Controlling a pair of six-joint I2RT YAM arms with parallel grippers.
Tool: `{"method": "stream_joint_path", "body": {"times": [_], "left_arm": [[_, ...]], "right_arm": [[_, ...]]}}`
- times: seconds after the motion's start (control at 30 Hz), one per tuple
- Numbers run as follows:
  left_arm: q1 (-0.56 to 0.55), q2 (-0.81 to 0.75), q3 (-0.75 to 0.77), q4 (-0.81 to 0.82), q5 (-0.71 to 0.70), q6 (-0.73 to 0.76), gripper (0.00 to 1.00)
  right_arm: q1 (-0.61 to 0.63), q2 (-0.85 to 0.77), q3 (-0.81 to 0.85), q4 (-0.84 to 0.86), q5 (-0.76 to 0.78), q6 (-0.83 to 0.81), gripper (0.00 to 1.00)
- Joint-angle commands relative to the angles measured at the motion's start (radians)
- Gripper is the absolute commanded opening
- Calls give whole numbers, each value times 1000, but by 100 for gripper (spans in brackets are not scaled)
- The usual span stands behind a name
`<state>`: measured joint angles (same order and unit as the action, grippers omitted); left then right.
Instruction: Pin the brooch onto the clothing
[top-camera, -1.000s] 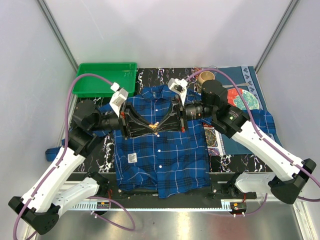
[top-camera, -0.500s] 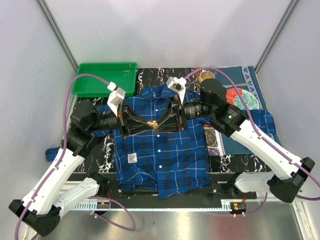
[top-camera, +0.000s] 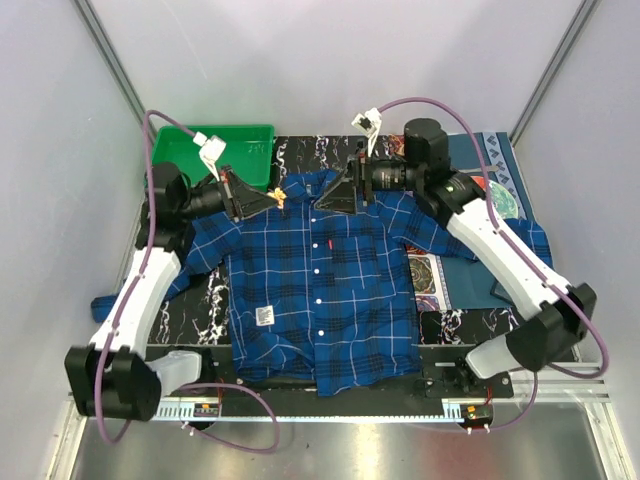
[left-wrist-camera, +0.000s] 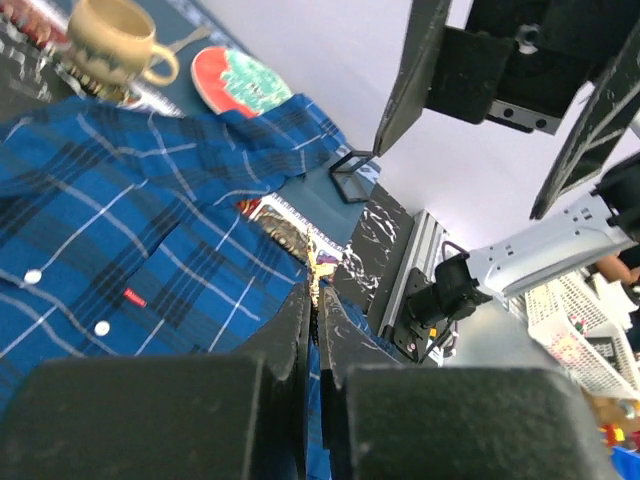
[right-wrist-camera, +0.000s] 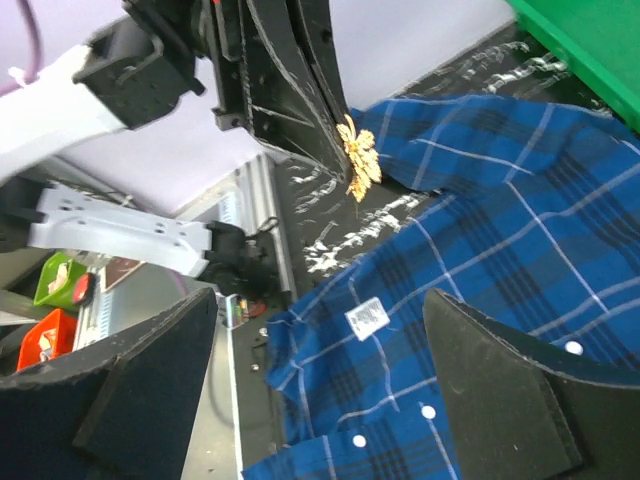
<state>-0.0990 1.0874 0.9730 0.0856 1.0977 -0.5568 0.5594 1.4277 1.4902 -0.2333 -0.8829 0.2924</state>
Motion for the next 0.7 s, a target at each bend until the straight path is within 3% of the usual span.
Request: {"method": "stream_joint_path", "body": {"times": [0.0,0.07,0.1,0.2,0.33,0.53,0.67], "left_arm": [[42,136,85,50,33,-6,0],[82,222,87,142,74,-82,0],[96,250,78,222,77,-115,0],[153,334,78,269,83,-134,0],[220,465,85,278,83,-117,0],[280,613,136,177,53,-40,0],[280,687,173,114,33,9,0]], "right_arm": [[-53,146,71,-128,12,-160,89],[-56,207,137,-210,50,-220,88],[-56,271,156,-224,59,-258,83],[-47,415,234,-212,117,-240,68],[6,571,327,-212,217,-347,59],[68,706,383,-125,283,-708,62],[68,760,360,-61,245,-890,60]]}}
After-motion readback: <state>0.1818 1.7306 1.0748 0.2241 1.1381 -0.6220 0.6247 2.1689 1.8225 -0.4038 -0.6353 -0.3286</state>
